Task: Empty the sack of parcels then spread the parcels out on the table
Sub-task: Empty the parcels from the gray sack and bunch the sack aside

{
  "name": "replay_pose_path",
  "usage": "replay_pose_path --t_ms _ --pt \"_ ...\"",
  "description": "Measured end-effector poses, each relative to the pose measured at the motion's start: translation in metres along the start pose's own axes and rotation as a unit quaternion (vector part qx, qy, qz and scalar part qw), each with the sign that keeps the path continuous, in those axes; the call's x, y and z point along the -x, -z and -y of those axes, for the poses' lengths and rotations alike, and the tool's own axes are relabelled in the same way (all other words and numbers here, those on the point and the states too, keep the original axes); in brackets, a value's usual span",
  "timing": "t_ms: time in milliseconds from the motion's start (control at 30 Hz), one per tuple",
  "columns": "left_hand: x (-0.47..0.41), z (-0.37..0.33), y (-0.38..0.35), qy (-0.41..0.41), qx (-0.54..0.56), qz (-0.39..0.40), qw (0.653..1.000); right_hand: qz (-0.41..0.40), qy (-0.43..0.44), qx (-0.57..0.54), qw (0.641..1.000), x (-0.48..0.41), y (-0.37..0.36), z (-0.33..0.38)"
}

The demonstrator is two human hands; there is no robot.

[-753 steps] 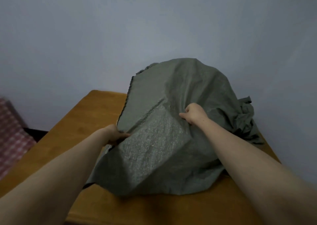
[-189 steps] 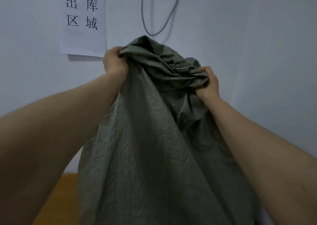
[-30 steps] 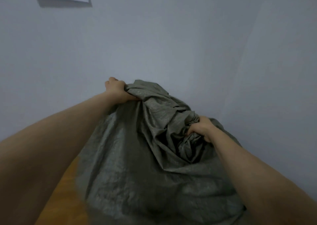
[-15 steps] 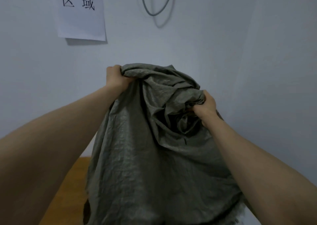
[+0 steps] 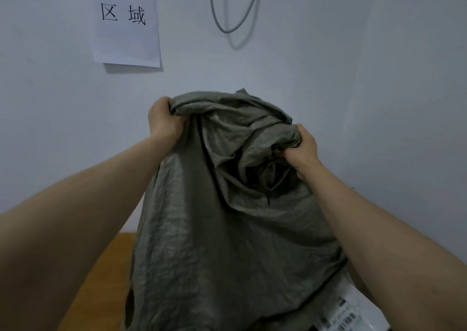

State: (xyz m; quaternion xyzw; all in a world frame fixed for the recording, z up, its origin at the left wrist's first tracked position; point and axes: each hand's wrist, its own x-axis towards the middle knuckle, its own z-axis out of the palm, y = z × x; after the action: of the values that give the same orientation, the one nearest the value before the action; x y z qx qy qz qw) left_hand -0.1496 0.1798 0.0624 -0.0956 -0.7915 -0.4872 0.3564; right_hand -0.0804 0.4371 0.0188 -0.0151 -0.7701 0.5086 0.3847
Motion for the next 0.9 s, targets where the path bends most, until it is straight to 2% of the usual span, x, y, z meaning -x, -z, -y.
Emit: replay_pose_path --t_ms 100,200,300,433,533,633,700,800,900 --pt "0.002 -0.004 0.008 -0.008 0.004 -0.043 0.999 0.011 -0.011 -0.023 1.0 0.002 -0.007 0.0" --pt "0.011 0.009 0.013 0.008 0.005 -0.042 0.999 0.018 -0.022 -0.019 0.999 0.01 -0.016 -0.004" --pt "0.012 0.01 0.026 0.008 0.008 -0.055 0.998 0.012 -0.004 -0.029 1.0 0.009 -0.023 0.006" --pt "-0.001 -0.015 0.049 -0.037 0.034 -0.095 0.994 -0.006 0.043 -0.089 0.995 0.004 -0.025 0.041" --pt "0.002 -0.018 0.058 -0.041 0.066 -0.09 0.993 -0.002 0.046 -0.102 0.994 0.012 -0.022 0.049" --pt "0.021 0.002 0.056 -0.002 0.104 -0.053 0.993 0.03 0.007 -0.074 0.997 0.029 -0.02 0.036" --pt "0.034 0.025 0.053 0.029 0.09 0.001 0.996 0.06 -0.02 -0.017 0.998 0.041 -0.02 0.019" --pt "0.052 0.059 0.049 0.077 0.003 0.119 0.99 0.095 -0.059 0.07 0.991 0.053 -0.02 -0.009" --pt "0.074 0.086 0.046 0.136 -0.085 0.219 0.962 0.145 -0.091 0.162 0.972 0.062 -0.021 -0.04"
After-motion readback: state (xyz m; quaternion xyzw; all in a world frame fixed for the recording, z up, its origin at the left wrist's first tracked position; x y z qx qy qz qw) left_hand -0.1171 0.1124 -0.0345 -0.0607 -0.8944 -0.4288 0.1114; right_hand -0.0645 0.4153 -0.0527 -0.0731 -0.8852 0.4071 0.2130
